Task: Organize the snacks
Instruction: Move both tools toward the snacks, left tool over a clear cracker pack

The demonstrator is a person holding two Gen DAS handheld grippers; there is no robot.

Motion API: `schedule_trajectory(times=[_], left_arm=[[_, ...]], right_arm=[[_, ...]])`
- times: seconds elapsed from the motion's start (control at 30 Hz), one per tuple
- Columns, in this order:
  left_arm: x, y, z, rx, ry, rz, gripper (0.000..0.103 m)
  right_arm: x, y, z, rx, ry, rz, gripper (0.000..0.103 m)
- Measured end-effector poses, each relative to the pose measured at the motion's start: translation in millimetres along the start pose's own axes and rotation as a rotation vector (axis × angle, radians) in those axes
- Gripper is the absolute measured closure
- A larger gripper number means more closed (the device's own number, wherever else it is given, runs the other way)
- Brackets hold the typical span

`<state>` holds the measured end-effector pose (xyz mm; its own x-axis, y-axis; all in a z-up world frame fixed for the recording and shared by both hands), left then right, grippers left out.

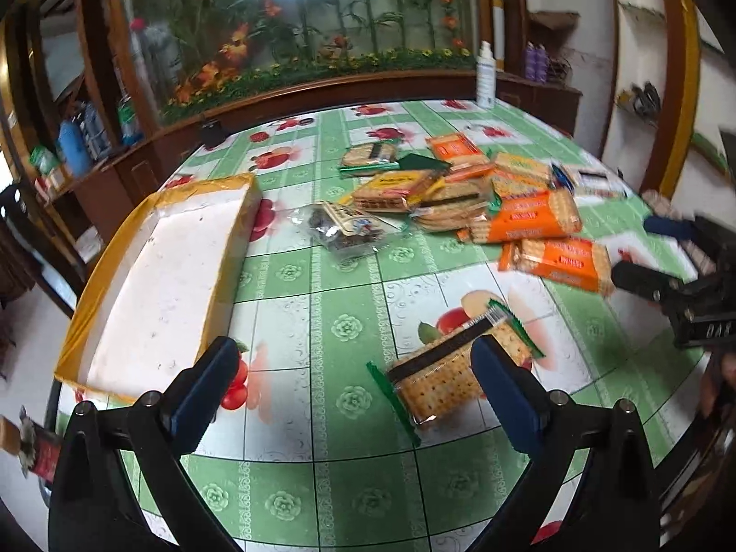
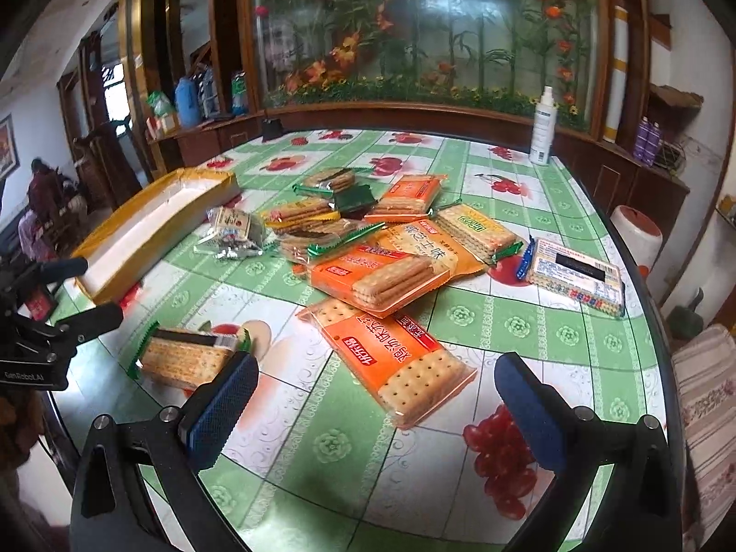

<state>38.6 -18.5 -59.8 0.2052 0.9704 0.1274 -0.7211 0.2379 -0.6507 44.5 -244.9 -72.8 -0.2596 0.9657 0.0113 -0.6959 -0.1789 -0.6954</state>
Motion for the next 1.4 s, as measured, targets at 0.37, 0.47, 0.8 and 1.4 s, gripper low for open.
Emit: schedule_trajectory(times=[0.37, 0.47, 0.8, 1.4], left_arm=[[-22.5, 2.7, -9.5, 0.028, 0.025, -0.115, 0.002], [-23.6, 3.6, -10.5, 0.036, 0.031, -0.127, 0.002], [-27.0, 3.5, -11.5, 0.036, 0.021, -0.148, 0.002], [-42.5, 5.4, -28.3, 0.088, 0.116, -0.415, 0.002]], right_arm=[[-6.6, -6.0, -20.1, 0.082, -0.024, 0.124, 0.0], [-10.2, -6.5, -23.0, 0.1, -0.029, 0.13, 0.0], [-6.6, -7.5, -25.4, 0.125, -0.025, 0.169, 0.0], [-9.3, -10.3, -49.3, 0.209, -0.089, 0.207, 0.0]])
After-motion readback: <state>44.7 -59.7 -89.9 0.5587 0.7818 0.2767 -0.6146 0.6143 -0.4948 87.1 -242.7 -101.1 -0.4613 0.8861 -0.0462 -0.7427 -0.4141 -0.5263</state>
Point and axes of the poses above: each gripper's, at about its wrist camera, not at the fingertips, and z roughly against the way its jaws point, x to its left, y to its underside, the point moved 2 cm from there along -z, roughly the way its jaws point, and after that the axes turned 5 degrees about x, right-handed, at the moved point
